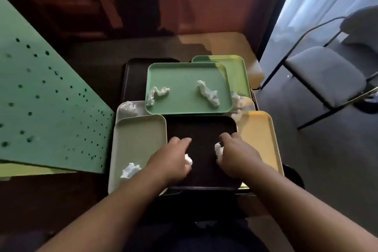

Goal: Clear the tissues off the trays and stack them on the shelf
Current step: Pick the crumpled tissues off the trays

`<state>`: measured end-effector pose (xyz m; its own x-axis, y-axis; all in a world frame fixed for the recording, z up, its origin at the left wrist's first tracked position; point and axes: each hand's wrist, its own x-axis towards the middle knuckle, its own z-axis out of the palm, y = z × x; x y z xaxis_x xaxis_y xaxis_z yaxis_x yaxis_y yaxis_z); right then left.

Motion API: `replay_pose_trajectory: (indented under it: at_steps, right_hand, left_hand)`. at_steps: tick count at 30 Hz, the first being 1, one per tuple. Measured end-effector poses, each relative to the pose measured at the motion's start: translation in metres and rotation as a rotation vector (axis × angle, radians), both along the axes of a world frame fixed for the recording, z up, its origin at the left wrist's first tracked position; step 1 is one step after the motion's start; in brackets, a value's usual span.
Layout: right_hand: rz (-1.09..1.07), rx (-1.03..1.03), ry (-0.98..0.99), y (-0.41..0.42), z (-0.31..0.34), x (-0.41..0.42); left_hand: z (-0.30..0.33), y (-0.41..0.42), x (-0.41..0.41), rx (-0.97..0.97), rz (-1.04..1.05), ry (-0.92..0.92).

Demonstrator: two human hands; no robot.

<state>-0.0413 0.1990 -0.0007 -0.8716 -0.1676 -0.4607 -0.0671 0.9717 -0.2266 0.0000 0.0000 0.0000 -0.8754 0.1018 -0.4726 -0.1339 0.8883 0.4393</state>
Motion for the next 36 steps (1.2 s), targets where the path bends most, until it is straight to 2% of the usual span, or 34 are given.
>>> replay_pose_trajectory:
  at_steps: [4,7,8,11,16,18,21,22,24,28,30,32,34,36]
  right_hand:
    - [0.044,0.060,-0.019,0.002,-0.012,0.000]
    - [0.050,0.027,-0.013,0.007,-0.020,-0.001]
    - [0.022,-0.030,-0.002,0.008,-0.020,-0.003]
    - [-0.194,-0.376,0.001,0.010,-0.014,-0.011]
    - [-0.534,-0.886,-0.062,0.016,0.009,-0.030]
    - [-0.573,-0.941,-0.063,0.023,0.013,-0.035]
    - [-0.645,-1.020,-0.090,0.037,0.014,-0.040]
    - [-0.682,-1.040,-0.101,0.041,0.015,-0.042]
    - [-0.739,-1.054,-0.107,0.049,0.015,-0.047]
    - [-0.758,-1.077,-0.098,0.057,0.017,-0.059]
    - [-0.761,-1.101,-0.098,0.059,0.019,-0.065]
    - [-0.775,-1.135,-0.096,0.062,0.024,-0.073]
    - [-0.792,-1.184,-0.096,0.065,0.027,-0.080]
    - [-0.779,-1.215,-0.099,0.066,0.029,-0.086]
  left_hand:
    - [-0.019,0.004,0.004,-0.170,-0.104,-0.048]
    - [-0.031,0.001,0.002,-0.137,-0.106,-0.037]
    - [-0.030,-0.001,0.000,-0.133,-0.096,-0.030]
    - [-0.027,-0.003,-0.011,-0.143,-0.065,0.003]
    - [-0.004,0.012,-0.035,0.046,0.162,0.036]
    - [0.004,0.023,-0.034,0.008,0.102,-0.082]
    - [0.006,0.035,-0.019,-0.266,-0.107,-0.321]
    - [0.001,0.036,-0.014,-0.337,-0.138,-0.346]
    - [-0.011,0.035,-0.008,-0.338,-0.089,-0.314]
    - [-0.016,0.034,-0.018,-0.214,0.020,-0.244]
    - [-0.008,0.040,-0.034,-0.091,0.108,-0.197]
    - [0.002,0.052,-0.054,0.170,0.287,-0.164]
    - [0.011,0.069,-0.077,0.523,0.547,-0.197]
    - [0.021,0.090,-0.098,0.771,0.737,-0.225]
